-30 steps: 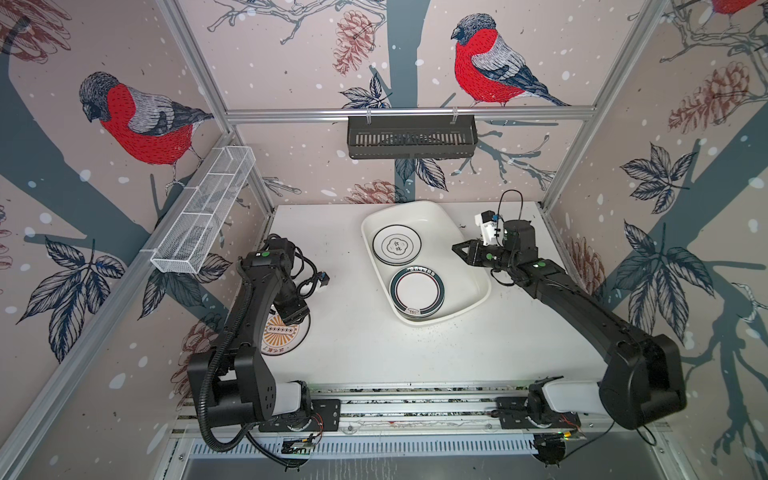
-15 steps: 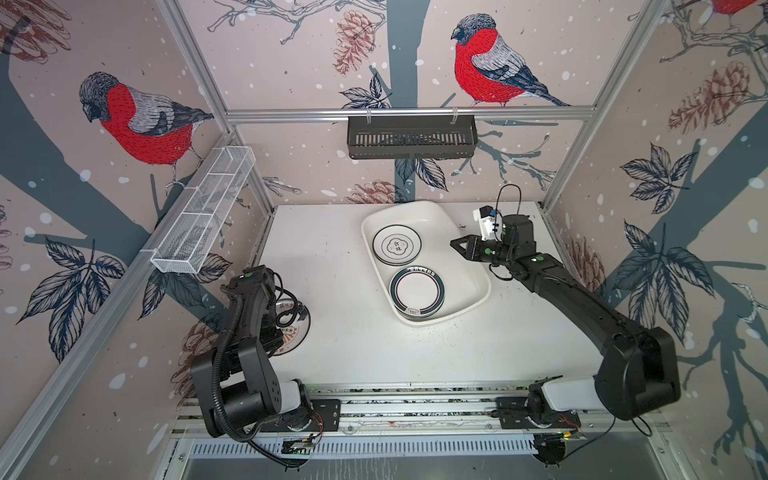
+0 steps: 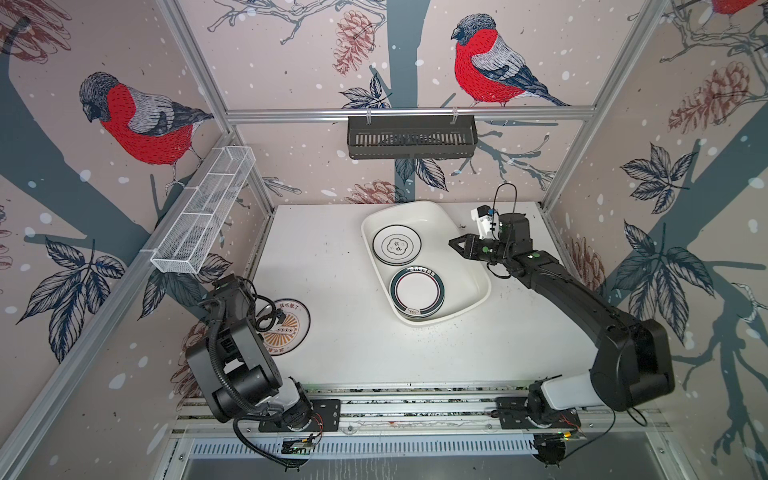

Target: Place the plates into the plastic bin on the countertop

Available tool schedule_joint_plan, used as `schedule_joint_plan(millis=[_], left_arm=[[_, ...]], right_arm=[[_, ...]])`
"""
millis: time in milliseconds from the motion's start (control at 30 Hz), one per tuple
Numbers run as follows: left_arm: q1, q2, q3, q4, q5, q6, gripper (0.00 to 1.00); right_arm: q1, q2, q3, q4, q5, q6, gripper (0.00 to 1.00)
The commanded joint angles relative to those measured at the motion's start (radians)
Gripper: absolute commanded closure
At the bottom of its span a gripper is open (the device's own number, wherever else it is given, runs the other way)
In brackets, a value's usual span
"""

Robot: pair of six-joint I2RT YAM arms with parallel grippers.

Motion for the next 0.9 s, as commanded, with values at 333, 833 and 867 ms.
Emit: schedule_joint_plan(millis=[333,833,867], left_arm=[[0.048,0.090,-0.024,0.155,0.135,0.000,0.35],[0.007,0.139,-0.019,0.152,0.283,-0.083,0.37],[-0.008,0.134,-0.022,0.148,0.297,-0.094,0.38]], right_arm=[[0.003,0.008,0.010,0.014,0.005,0.018,0.75],[0.004,0.001,0.015,0.012,0.010,0.028,0.76],[0.005,0.001,0.015,0.013,0.010,0.029,0.76]])
